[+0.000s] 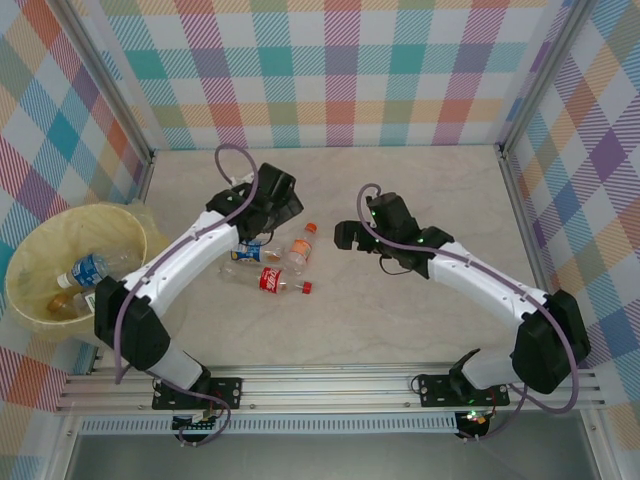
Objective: Put the plastic bottles in the bin
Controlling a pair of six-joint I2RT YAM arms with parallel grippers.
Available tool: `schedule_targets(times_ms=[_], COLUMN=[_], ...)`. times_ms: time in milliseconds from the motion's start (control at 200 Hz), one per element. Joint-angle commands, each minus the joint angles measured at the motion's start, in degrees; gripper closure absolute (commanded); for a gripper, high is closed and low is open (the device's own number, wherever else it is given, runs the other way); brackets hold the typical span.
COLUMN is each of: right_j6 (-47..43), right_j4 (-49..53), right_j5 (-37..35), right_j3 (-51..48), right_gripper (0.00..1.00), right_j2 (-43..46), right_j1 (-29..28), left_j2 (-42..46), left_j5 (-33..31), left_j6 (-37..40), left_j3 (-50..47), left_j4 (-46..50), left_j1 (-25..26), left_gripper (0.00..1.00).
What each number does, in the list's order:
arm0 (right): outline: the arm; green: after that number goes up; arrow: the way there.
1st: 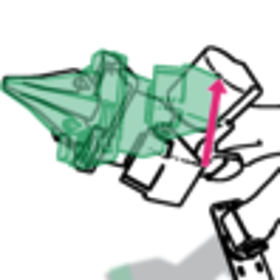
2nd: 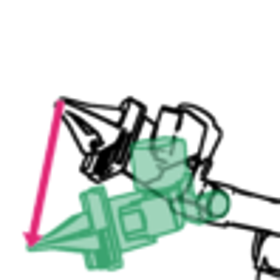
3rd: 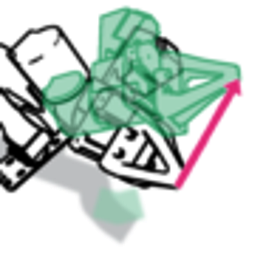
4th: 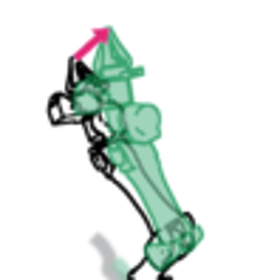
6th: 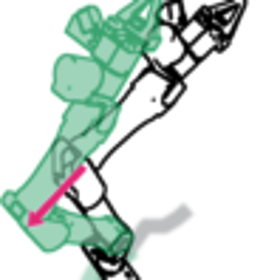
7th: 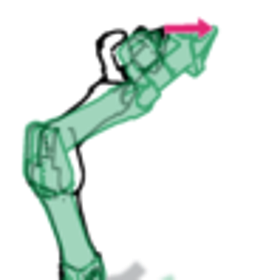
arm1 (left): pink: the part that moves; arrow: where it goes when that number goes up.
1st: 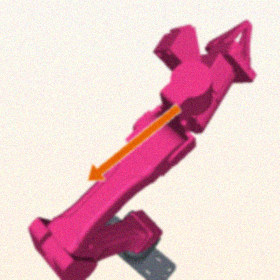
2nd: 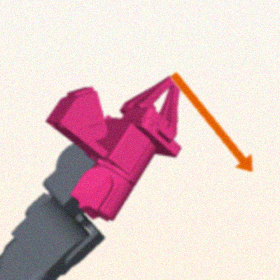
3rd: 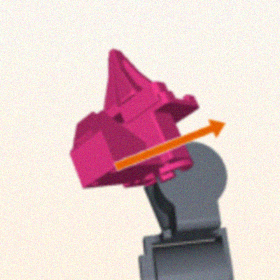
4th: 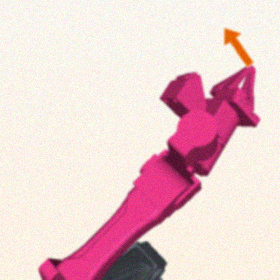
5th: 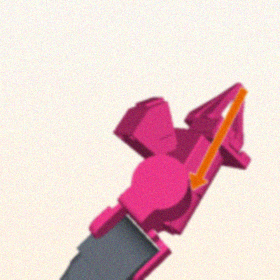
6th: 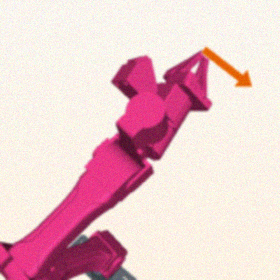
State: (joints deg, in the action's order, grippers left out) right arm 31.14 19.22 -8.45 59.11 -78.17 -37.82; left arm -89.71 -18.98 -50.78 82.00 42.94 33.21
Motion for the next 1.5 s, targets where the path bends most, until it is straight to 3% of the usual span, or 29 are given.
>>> schedule_targets(times_ms=[0, 100, 235, 455, 855, 1215, 1495], right_j6=[1.5, 2.4, 2.3, 1.9, 2.8, 3.2, 3.3], right_j4=[0.6, 0.6, 1.5, 2.7, 3.9, 4.1, 3.7], right_j5=[-1.6, -1.2, -1.4, -2.9, -4.2, -5.2, -5.3], right_j3=[-1.9, -2.7, -3.2, -4.3, -6.2, -7.2, -7.4], right_gripper=[0.0, 0.0, 0.0, 0.0, 0.0, 0.0, 0.0], right_j2=[2.6, 3.5, 4.7, 7.1, 10.1, 12.1, 12.4], right_j1=[0.6, 1.0, 1.2, 1.9, 2.1, 2.2, 2.3], left_j2=[-5.7, -13.4, -22.0, -29.9, -34.4, -35.9, -31.8], left_j5=[6.3, 12.9, 11.2, 13.1, 13.0, 15.0, 16.7], left_j6=[3.7, 16.1, 30.5, 42.5, 45.1, 44.2, 42.7], left_j3=[0.8, 6.6, 14.5, 21.3, 22.0, 21.5, 23.3], left_j4=[-4.9, -4.3, 1.0, 5.0, 10.3, 8.6, 6.7], left_j1=[0.1, 0.1, 0.1, 0.1, 0.1, 0.1, 0.1], left_gripper=[0.0, 0.0, 0.02, 0.06, 0.1, 0.27, 0.4])
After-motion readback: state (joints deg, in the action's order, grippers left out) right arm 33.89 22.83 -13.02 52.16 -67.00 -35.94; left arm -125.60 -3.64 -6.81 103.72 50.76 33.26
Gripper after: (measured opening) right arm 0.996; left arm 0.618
